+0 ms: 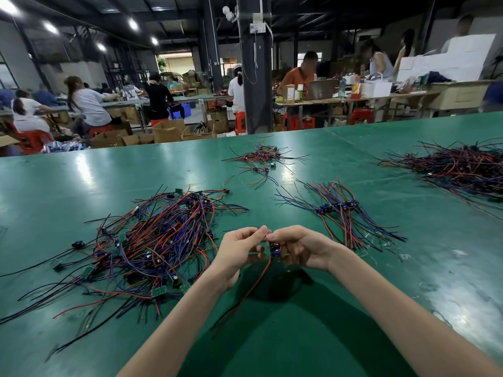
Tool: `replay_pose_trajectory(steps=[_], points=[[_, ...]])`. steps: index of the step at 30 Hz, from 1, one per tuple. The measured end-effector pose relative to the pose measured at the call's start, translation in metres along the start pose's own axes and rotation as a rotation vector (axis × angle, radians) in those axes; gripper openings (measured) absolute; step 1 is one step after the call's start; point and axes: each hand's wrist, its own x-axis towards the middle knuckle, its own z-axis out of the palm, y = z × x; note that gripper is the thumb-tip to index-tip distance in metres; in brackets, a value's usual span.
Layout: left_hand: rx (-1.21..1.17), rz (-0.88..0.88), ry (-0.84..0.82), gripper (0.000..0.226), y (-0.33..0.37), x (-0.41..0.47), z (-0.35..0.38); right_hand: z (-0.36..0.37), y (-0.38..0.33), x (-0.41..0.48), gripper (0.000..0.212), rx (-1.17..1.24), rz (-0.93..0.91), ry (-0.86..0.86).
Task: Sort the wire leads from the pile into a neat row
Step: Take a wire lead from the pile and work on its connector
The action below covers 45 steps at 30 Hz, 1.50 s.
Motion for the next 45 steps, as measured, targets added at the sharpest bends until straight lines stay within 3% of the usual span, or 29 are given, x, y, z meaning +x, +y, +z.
replay_pose_trajectory(steps=[4,8,21,30,45], points=[[-0.114,-0.016,-0.021,0.010,0.001,0.001,-0.002,-0.001,-0.001,0.000,0.016,0.000,-0.006,-0.045],[-0.194,-0.026,-0.016,0.025,0.001,0.003,-0.003,0.001,-0.002,-0.001,0.008,0.013,-0.004,-0.068],[-0.268,0.006,-0.022,0.016,-0.003,0.006,-0.003,0.006,-0.004,-0.006,0.027,-0.078,0.019,-0.055],[-0.139,0.032,0.088,0.010,-0.006,0.010,-0.007,0.007,-0.005,-0.007,0.026,-0.115,0.059,0.002],[0.062,0.059,0.040,0.016,-0.015,0.011,-0.003,0.016,0.001,-0.003,0.031,-0.356,-0.041,0.276]])
